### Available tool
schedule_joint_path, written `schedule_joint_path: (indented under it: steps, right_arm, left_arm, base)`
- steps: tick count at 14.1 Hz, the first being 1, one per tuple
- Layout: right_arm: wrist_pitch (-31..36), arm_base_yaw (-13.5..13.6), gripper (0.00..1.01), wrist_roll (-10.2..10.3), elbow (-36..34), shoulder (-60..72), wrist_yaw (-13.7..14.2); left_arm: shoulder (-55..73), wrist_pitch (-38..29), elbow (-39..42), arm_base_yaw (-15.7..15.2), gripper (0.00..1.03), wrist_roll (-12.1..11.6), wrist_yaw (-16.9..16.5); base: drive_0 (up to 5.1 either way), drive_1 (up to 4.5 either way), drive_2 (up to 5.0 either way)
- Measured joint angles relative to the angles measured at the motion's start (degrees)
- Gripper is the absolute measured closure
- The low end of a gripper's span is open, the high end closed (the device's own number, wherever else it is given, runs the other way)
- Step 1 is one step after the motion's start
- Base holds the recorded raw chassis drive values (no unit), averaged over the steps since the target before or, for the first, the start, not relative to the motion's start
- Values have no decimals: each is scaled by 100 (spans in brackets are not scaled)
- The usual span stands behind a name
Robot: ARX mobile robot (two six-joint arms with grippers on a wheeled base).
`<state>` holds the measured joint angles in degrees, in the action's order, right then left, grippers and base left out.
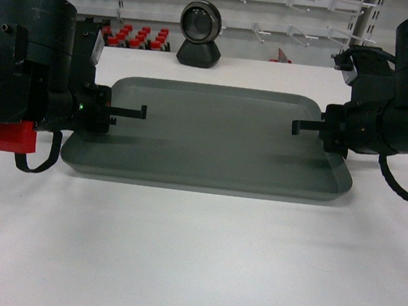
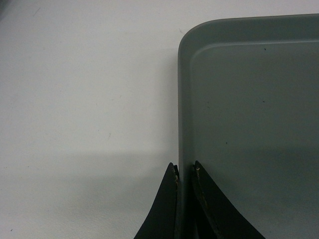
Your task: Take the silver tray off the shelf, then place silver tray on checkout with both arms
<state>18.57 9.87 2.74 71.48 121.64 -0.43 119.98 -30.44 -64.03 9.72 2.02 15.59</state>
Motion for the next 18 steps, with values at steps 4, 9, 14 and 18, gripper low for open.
schedule_joint_path:
  steps: [4, 9, 14, 18]
  right_arm:
    - [87, 70, 84, -330, 151, 168, 136]
    - [1296, 103, 2, -531, -330, -278, 238]
    - [2682, 260, 3, 332, -1906, -2076, -68]
    - [2988, 367, 3, 496, -2865, -3099, 299]
  left_arm:
    - [83, 173, -155, -50, 86, -87, 111]
    - [-710, -632, 125, -146, 4, -98, -37]
    - [-2822, -960, 1572, -514, 5, 313, -546]
    - [-4258, -874, 2509, -1021, 5, 573, -638]
  base:
    - [0, 0, 0]
    - [0, 0, 0]
    - [0, 0, 0]
    - [0, 0, 0]
